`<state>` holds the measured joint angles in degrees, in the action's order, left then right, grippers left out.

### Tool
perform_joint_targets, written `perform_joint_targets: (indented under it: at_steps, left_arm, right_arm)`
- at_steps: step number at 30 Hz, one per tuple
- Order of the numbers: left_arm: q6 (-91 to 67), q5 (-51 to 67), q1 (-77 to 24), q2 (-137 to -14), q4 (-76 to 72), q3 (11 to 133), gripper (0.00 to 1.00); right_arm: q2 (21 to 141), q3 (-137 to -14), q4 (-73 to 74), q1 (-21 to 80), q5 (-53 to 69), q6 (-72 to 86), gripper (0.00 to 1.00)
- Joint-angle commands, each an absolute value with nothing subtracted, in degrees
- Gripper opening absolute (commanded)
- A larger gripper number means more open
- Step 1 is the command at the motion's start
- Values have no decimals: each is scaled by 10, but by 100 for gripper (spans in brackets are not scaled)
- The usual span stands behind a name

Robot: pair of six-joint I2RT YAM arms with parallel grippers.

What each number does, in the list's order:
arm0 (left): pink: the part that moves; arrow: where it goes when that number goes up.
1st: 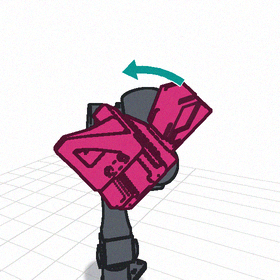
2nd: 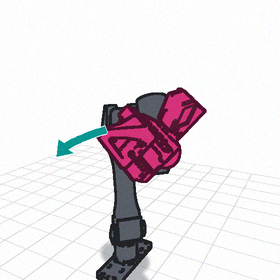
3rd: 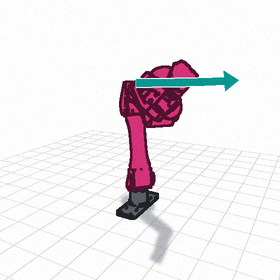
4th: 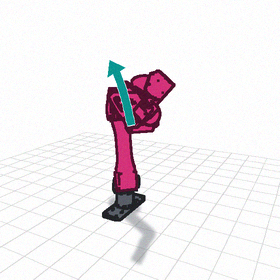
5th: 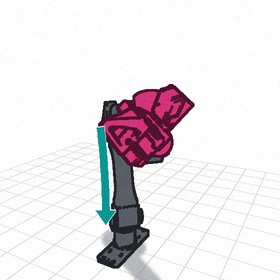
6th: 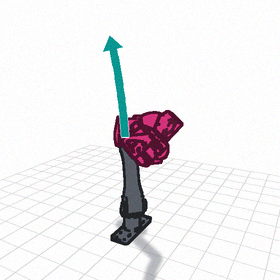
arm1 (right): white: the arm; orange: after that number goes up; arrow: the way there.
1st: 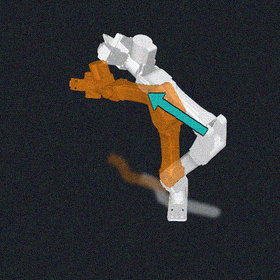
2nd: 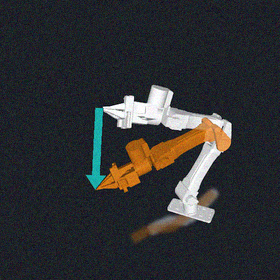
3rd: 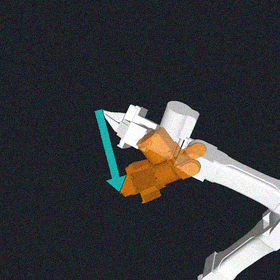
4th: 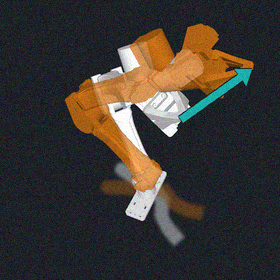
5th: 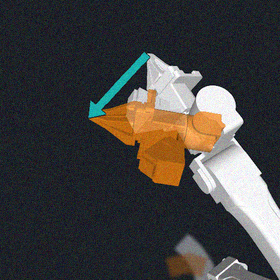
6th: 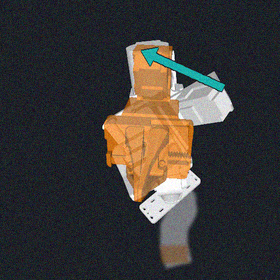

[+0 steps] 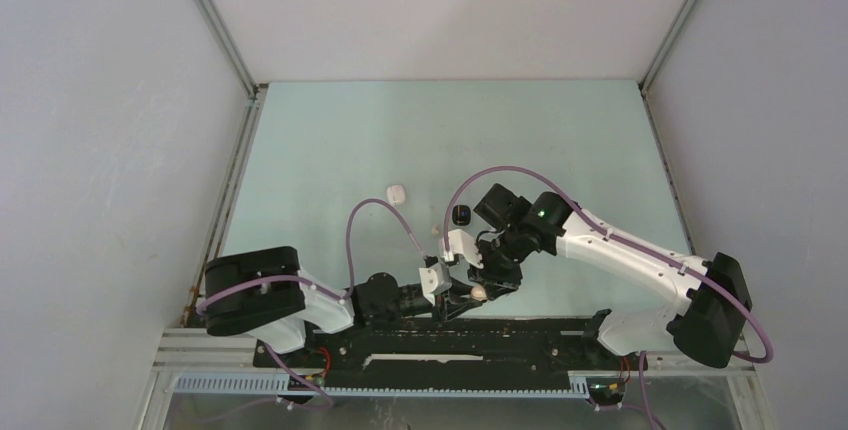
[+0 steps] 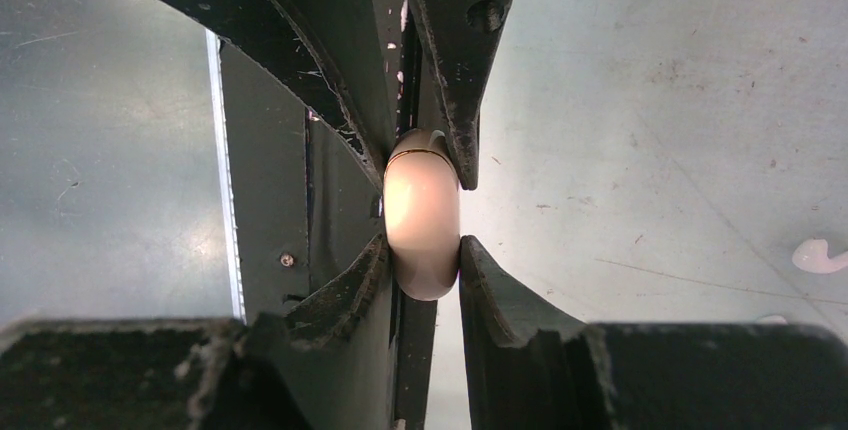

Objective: Insert the wireless bluetooth earbuds into the charging case
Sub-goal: Pick up the charging case at the center of the board, then open the charging case.

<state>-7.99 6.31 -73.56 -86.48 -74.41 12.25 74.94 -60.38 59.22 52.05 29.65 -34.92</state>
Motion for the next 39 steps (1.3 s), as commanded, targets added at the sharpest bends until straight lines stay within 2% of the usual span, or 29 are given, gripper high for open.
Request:
perform_joint_targets:
  at_steps: [1, 8, 13, 18, 28, 32, 39]
  left_arm:
    - [-69, 60, -740, -872, -784, 132, 13]
    - [-66, 69, -740, -880, -794, 130, 1]
    - [-58, 83, -740, -884, -798, 128, 0]
    - [-52, 88, -740, -885, -802, 125, 0]
    - [-53, 81, -740, -884, -804, 117, 0]
    - [-56, 80, -739, -886, -804, 117, 0]
    - [-63, 77, -740, -885, -805, 117, 0]
  right_arm:
    - [748, -628, 585, 526, 304, -339, 7]
    - [748, -628, 581, 525, 301, -330, 16]
    - [745, -629, 575, 507, 323, -321, 30]
    - [754, -651, 585, 450, 395, -315, 35]
    - [756, -687, 636, 378, 500, -337, 40]
    - [731, -690, 659, 319, 516, -357, 40]
    - [717, -666, 631, 168, 424, -346, 29]
